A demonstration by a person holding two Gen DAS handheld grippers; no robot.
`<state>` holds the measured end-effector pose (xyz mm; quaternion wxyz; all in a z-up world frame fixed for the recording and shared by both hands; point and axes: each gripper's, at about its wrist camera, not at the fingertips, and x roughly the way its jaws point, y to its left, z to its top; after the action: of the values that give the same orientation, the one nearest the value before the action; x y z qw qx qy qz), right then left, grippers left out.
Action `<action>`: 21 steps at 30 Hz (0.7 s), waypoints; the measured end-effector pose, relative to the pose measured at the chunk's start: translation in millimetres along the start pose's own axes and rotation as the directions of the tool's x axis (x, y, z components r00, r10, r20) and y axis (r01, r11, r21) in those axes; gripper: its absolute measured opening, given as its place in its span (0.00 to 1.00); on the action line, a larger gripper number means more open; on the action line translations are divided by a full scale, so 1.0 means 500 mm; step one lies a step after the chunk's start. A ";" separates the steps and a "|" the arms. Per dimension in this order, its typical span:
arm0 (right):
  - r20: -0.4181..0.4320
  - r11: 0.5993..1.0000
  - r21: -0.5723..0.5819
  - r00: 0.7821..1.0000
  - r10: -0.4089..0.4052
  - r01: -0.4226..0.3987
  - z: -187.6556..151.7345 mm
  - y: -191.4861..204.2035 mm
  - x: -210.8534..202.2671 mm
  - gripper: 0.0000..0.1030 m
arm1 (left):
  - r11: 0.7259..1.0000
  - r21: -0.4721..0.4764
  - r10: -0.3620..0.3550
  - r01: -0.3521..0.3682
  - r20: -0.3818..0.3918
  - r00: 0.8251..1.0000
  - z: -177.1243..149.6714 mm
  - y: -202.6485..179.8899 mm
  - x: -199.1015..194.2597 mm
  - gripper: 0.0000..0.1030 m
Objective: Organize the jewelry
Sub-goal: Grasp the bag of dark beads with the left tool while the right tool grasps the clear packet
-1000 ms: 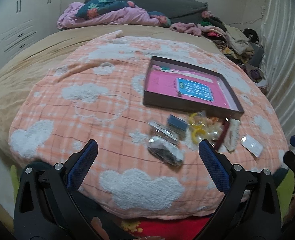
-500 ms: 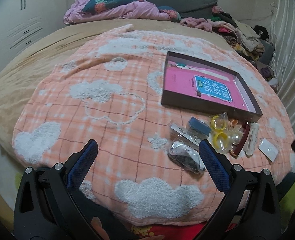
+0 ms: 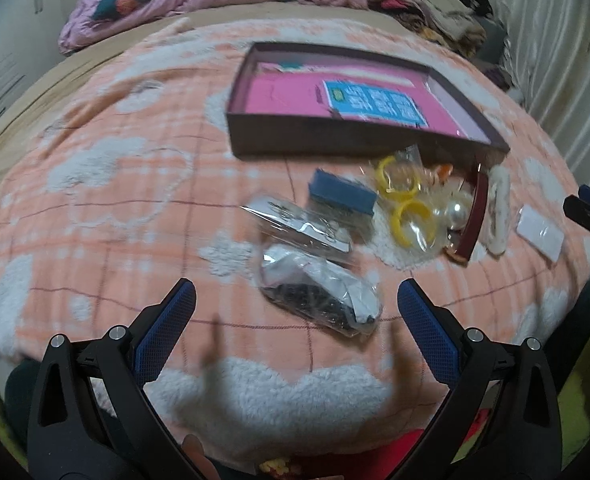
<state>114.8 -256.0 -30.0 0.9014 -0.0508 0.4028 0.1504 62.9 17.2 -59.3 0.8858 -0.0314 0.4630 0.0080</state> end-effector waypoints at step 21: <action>-0.127 0.990 -0.134 0.990 -0.062 0.045 -0.054 -0.012 0.114 0.87 | 0.997 0.072 -0.033 0.034 -0.017 0.999 -0.004 -0.013 0.053 0.62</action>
<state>133.3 -254.2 -90.5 0.8716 -0.1302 0.4488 0.1483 76.3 10.4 -81.8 0.8826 -0.0073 0.4694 -0.0238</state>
